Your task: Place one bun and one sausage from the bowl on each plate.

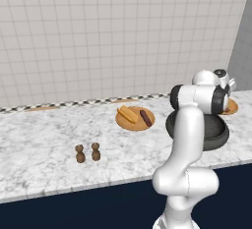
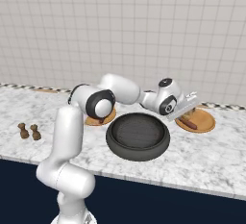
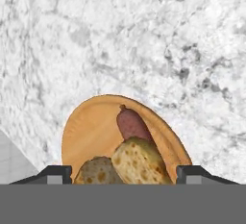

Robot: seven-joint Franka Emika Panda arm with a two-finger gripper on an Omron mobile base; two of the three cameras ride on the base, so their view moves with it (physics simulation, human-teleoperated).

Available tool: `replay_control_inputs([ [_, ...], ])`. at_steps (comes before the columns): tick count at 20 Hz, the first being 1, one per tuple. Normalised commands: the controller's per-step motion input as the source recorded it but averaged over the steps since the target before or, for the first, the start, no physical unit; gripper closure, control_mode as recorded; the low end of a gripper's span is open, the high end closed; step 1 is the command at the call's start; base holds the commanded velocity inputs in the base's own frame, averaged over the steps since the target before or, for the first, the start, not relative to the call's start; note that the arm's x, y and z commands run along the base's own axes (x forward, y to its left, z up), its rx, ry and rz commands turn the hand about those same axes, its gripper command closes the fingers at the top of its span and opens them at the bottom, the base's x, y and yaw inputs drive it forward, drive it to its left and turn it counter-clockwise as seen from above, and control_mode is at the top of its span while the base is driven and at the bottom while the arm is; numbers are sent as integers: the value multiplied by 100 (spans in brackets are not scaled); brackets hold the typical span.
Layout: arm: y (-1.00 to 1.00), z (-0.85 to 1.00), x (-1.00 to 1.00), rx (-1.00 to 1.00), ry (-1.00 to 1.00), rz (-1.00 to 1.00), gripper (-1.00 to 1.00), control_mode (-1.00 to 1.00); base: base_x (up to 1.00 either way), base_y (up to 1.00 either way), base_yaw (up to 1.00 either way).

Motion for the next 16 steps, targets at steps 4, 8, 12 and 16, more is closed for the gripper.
replay_control_inputs([
  [4,-67,-41,60,0,3,0,-100,-100,0,0,0],
  [8,-43,-24,23,0,0,-3,-100,-100,0,0,0],
  [12,-9,32,-35,8,-13,-3,-100,-100,0,0,0],
  [16,44,2,-91,1,-18,0,-100,-100,0,0,0],
])
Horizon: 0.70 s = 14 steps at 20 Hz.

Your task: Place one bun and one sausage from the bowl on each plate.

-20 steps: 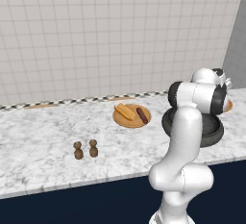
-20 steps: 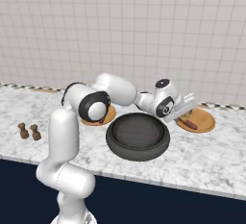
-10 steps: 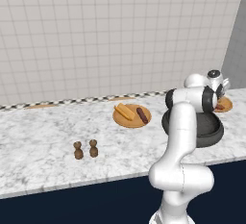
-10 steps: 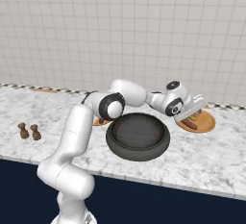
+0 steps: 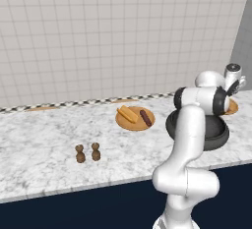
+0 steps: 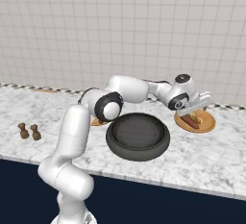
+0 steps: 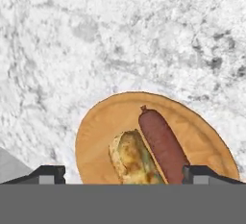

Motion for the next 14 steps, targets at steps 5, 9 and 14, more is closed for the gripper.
replay_control_inputs([
  [5,41,0,-47,3,-23,1,-100,-100,0,0,0],
  [9,93,47,-100,5,-12,1,-100,-100,0,0,0],
  [14,100,82,-97,2,5,0,-100,-100,0,0,0],
])
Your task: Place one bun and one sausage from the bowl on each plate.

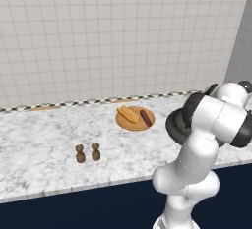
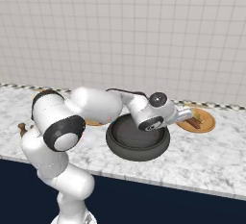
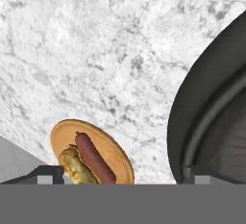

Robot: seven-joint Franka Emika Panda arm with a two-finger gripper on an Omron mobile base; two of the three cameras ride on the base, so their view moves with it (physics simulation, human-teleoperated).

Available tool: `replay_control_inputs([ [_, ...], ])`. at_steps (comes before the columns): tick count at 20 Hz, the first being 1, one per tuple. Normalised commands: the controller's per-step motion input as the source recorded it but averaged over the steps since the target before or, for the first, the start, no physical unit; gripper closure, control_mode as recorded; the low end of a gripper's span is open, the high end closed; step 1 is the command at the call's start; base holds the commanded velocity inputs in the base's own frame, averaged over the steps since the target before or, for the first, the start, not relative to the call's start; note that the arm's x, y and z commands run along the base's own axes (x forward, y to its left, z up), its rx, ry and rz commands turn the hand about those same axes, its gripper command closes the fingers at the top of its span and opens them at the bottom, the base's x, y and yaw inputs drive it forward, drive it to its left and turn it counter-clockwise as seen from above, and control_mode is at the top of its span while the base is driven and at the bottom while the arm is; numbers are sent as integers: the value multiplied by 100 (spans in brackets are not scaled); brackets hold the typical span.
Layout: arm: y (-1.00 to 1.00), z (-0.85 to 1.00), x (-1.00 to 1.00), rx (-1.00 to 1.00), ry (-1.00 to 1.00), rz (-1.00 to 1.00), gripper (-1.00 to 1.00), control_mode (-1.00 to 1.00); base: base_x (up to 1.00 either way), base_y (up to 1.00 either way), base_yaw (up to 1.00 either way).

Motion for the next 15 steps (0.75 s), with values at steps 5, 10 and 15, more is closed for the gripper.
replay_control_inputs([
  [5,88,100,-67,-1,-16,1,-100,-100,0,0,0],
  [10,58,100,-52,-12,-21,0,-100,-100,0,0,0],
  [15,89,100,-90,-23,-53,7,-100,-100,0,0,0],
])
